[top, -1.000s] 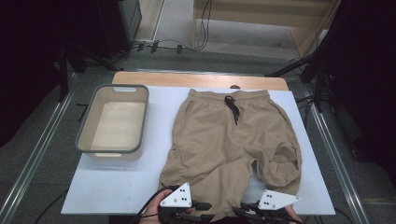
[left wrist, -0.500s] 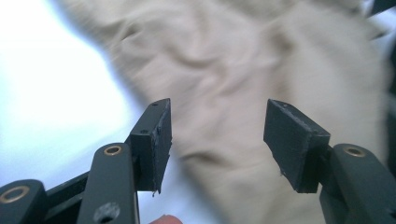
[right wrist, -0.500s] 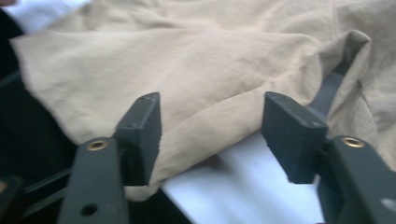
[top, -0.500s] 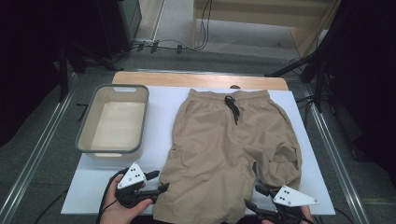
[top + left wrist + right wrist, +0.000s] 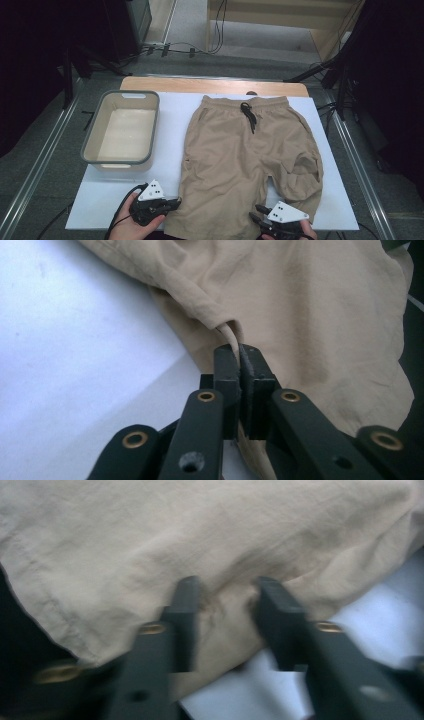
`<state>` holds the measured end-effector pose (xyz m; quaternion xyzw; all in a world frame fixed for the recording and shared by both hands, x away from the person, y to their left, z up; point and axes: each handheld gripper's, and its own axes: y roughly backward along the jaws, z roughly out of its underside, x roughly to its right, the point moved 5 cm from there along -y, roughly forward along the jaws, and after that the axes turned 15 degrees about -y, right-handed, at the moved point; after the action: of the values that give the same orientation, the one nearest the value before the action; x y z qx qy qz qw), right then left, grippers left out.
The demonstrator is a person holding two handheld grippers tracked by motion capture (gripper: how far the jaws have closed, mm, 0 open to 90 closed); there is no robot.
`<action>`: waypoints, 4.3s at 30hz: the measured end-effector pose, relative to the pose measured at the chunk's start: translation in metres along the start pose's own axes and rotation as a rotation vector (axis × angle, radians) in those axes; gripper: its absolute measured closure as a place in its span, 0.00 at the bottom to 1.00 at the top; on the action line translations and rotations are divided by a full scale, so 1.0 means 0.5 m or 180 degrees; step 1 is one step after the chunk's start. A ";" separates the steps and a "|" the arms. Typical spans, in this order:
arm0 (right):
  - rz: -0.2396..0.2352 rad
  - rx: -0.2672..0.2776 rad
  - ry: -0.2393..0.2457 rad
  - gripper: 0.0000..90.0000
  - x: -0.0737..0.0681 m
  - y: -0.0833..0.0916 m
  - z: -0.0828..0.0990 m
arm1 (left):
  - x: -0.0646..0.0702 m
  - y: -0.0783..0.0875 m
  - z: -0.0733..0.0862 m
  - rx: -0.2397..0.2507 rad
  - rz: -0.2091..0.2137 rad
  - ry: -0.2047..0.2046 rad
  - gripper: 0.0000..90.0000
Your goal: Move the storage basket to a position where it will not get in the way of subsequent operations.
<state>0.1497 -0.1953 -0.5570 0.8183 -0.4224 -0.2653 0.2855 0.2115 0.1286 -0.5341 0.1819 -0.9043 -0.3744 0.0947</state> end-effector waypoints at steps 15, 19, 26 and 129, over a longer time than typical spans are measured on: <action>-0.0450 -0.0168 0.0053 0.94 -0.005 0.052 0.019 | 0.003 0.037 0.030 0.0075 0.0019 0.0001 0.89; -0.0491 0.0048 -0.0048 0.78 0.017 0.078 0.006 | -0.002 0.048 0.021 0.0316 -0.0097 0.0041 0.57; -0.0202 0.0414 -0.0387 0.69 0.103 0.128 -0.012 | 0.002 0.067 -0.004 0.0759 -0.0198 0.0037 0.31; -0.0037 -0.0236 -0.0601 0.96 0.051 0.088 0.044 | -0.001 0.037 0.001 0.0700 -0.0183 0.0188 0.00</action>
<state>0.1239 -0.2434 -0.5470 0.7810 -0.4325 -0.3583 0.2730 0.2070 0.1415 -0.5213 0.2280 -0.9312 -0.2699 0.0900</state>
